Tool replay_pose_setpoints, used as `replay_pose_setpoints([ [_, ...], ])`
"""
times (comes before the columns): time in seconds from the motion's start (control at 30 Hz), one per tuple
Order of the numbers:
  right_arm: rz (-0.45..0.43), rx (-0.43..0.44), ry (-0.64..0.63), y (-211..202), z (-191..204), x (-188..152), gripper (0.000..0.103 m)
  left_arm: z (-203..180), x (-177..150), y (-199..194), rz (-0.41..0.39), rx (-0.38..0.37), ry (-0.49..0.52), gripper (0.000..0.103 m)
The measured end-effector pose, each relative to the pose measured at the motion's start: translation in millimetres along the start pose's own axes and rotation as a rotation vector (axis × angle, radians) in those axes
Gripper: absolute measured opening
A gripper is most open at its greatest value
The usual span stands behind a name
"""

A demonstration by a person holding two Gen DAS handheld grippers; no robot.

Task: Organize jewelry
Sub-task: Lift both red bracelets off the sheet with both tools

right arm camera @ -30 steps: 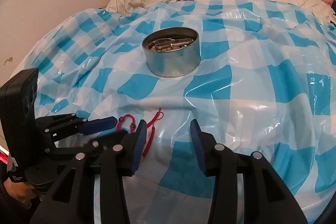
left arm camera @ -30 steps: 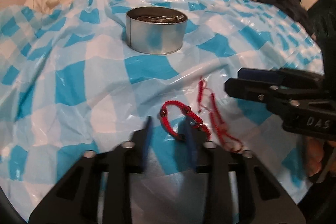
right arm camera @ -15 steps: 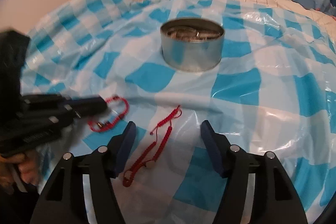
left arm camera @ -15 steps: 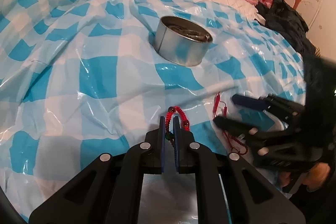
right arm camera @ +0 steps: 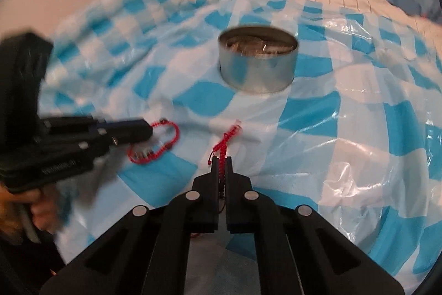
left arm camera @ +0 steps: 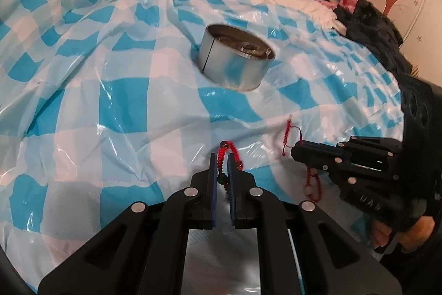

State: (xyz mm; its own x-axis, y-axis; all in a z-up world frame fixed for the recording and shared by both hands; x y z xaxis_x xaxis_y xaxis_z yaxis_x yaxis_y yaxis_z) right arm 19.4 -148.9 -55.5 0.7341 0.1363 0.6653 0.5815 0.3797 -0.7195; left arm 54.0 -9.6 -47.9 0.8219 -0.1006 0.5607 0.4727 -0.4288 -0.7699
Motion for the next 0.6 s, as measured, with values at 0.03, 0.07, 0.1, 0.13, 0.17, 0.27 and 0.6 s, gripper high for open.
replay_pose_setpoints([
  [0.03,-0.018,0.017,0.01,-3.5,0.0,2.1,0.004,-1.8,2.1,-2.8,-0.009,-0.016,-0.007,0.006],
  [0.07,-0.055,0.044,0.022,-10.3,0.1,5.9,0.004,-4.0,3.9,-5.3,-0.017,-0.031,-0.011,0.006],
  [0.1,-0.085,0.055,0.027,-16.2,0.7,9.4,0.004,-5.4,5.2,-6.8,-0.023,-0.039,-0.013,0.006],
  [0.13,-0.097,0.053,0.025,-18.4,2.3,12.4,0.004,-7.5,6.5,-8.5,-0.029,-0.046,-0.013,0.006],
  [0.17,-0.113,0.049,0.025,-21.6,3.0,14.1,0.004,-9.4,7.4,-9.8,-0.034,-0.049,-0.012,0.006],
  [0.27,-0.129,0.046,0.037,-25.0,1.2,16.2,0.004,-17.1,10.1,-12.4,-0.052,-0.063,-0.006,0.006],
  [0.6,-0.249,0.01,0.045,-50.3,-7.9,27.1,0.004,-27.4,15.0,-16.9,-0.095,-0.037,0.024,0.006],
])
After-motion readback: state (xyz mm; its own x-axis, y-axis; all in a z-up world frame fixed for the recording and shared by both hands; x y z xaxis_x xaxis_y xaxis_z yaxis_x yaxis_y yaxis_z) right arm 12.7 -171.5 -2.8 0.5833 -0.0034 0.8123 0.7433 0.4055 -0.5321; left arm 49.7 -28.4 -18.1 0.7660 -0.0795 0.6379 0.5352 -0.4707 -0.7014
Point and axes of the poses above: each gripper's, at about its wrist camera, not at the fingertips, and y roughly the way its jaws point, z to its left, x to its top, the point moved 5 cm from there along y, roughly the way its jaws point, and after that the axes turned 5 degrees about -y, right-handed, at the moved point
